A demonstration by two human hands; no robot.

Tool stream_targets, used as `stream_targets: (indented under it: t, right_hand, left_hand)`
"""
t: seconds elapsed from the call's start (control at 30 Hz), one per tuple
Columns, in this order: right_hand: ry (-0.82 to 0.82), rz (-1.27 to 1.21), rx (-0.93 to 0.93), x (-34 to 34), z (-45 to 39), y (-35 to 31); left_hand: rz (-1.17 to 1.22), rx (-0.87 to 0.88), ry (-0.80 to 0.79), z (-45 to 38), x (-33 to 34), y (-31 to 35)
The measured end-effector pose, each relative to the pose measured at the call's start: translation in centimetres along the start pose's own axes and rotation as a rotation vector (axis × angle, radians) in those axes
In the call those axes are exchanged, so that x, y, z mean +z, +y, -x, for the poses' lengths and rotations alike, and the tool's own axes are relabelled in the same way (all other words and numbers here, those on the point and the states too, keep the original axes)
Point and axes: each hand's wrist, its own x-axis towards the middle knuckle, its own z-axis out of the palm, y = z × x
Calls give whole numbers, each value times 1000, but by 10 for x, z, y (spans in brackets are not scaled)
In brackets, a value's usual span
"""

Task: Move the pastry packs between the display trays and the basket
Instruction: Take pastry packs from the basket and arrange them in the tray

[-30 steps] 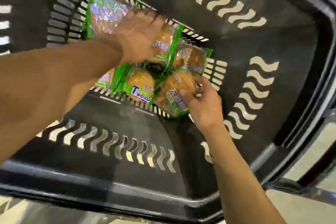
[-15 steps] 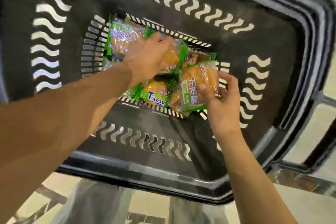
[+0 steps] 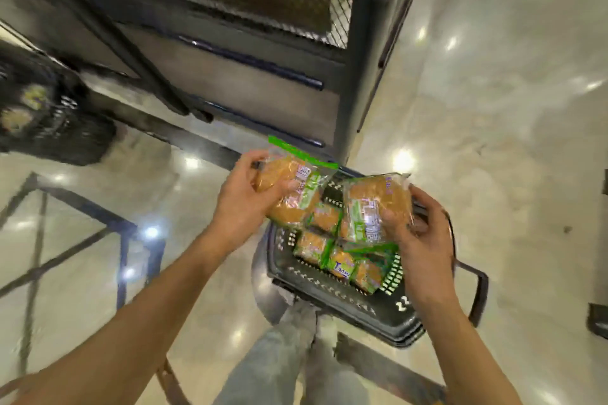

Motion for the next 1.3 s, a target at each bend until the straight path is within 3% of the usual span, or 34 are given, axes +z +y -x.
stream_targets:
  t: [0.13,0.3,0.43,0.57,0.77,0.97,1.3]
  right_hand:
    - [-175,-101,-105,35,61,-101]
    - [-326,-192,-213,84,123,-183]
    - [-446,-173,-307,131,147,-226]
    - [-513,-193,-331,184,149,-252]
    - [-453,-210,-362,268,115,-282]
    - [-299,-236,-346,342,72,-314]
    - [75,-204,-419,303,-41,-381]
  left_hand:
    - [156,83,191,93,-76,80]
    - [245,185,395,179,-155,131]
    - [333,247,527,202,-210,151]
    - [390,309,545,177,-250,159]
    - [363,332,435,90,-321,175]
    - [302,345,204,-15,-377,221]
    - [40,545,-189,-200,-330,332]
